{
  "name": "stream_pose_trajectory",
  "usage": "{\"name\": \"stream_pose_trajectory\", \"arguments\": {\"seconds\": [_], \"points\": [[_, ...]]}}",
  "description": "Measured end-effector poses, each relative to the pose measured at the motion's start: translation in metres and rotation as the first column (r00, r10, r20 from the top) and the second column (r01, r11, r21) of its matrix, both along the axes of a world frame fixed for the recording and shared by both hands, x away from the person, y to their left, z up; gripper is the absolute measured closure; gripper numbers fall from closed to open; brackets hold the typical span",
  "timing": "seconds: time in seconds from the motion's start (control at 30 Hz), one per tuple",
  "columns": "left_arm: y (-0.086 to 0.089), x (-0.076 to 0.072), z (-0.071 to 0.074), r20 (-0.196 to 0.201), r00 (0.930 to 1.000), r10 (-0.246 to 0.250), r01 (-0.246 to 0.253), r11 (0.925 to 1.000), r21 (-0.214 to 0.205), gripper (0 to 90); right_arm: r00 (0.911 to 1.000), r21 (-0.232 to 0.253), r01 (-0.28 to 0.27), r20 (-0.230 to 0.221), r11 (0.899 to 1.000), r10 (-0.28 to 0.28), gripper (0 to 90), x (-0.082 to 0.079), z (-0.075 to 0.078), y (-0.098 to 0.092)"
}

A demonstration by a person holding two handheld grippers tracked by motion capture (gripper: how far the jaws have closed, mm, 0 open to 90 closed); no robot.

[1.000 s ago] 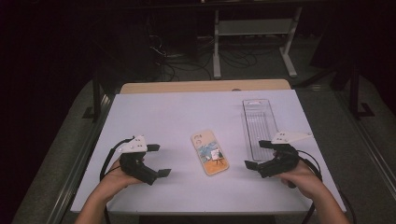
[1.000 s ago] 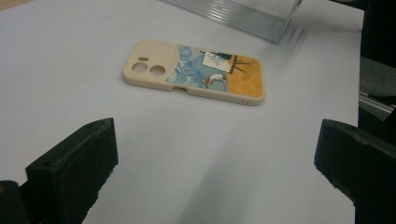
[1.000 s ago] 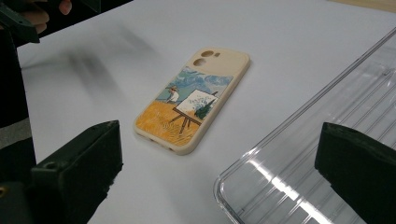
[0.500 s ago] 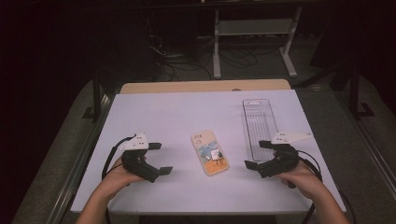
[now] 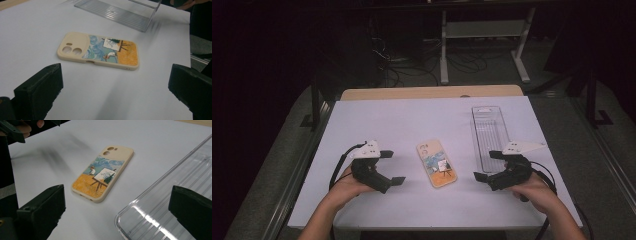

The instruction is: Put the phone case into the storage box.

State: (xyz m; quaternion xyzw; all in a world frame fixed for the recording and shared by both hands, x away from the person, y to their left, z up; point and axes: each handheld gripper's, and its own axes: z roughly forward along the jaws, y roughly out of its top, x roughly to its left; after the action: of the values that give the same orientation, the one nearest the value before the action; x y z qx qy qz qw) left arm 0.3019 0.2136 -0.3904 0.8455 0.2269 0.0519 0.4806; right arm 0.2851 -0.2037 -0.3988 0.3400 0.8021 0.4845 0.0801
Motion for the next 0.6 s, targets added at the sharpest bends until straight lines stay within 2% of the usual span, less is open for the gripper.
{"name": "stream_pose_trajectory", "arguments": {"seconds": [0.23, 0.6], "points": [[-0.011, 0.005, 0.002, -0.003, 0.9996, -0.03, 0.03, 0.9995, 0.013, 0.0, 1.0, 0.002, -0.002, 0.0, 1.0, 0.002, 0.4, 0.0, 0.0, 0.0], [-0.028, 0.011, 0.004, 0.004, 0.9989, -0.048, 0.048, 0.9989, 0.002, 0.0, 1.0, 0.003, -0.002, -0.001, 1.0, 0.002, 0.4, 0.001, 0.0, 0.0]]}}
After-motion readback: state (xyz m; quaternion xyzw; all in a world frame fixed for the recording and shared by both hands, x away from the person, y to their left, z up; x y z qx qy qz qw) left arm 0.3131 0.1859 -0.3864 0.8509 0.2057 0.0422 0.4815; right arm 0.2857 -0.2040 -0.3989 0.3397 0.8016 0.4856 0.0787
